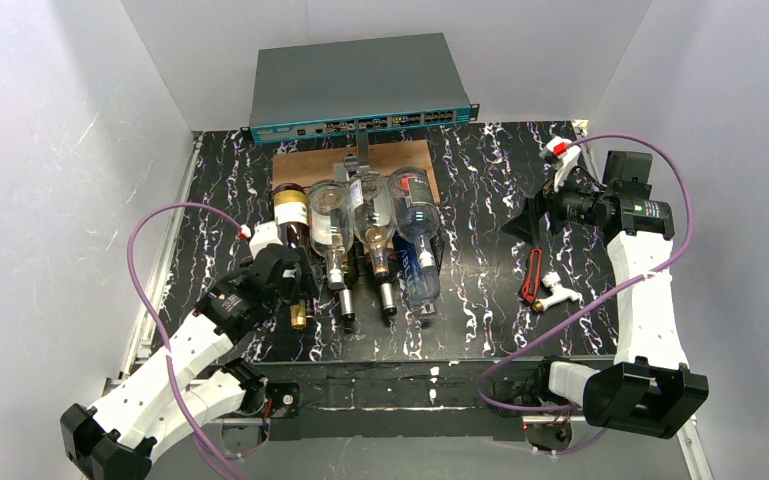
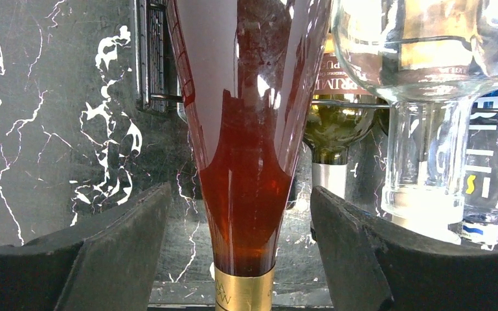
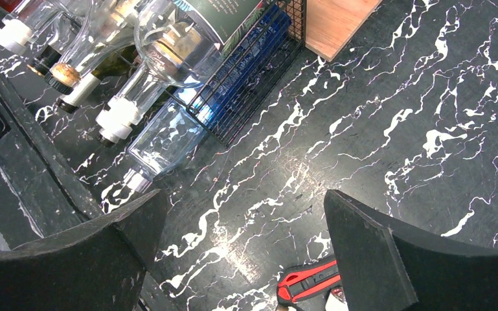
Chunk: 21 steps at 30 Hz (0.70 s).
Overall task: Take the wine bottle off the wine rack
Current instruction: Pick up the wine bottle from the wine rack.
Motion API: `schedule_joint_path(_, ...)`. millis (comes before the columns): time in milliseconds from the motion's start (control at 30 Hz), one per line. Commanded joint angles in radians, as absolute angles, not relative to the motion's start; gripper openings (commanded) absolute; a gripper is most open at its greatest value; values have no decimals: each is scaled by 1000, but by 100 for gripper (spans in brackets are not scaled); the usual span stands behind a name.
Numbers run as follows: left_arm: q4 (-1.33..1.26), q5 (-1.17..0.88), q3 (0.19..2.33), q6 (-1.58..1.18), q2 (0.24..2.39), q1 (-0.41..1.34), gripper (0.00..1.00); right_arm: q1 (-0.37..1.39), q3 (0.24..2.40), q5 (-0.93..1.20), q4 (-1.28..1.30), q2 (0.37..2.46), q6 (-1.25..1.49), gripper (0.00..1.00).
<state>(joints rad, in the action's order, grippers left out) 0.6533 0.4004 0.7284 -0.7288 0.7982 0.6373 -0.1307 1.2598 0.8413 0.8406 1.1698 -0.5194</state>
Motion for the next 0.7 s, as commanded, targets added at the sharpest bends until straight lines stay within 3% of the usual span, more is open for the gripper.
schedule_joint_path(0, 649, 424, 714, -745, 790, 640, 76, -134, 1253, 864, 816, 1163, -511, 100)
schedule_joint_path(667, 615, 424, 670, -753, 776, 640, 67, -134, 1256, 870, 817, 1163, -511, 100)
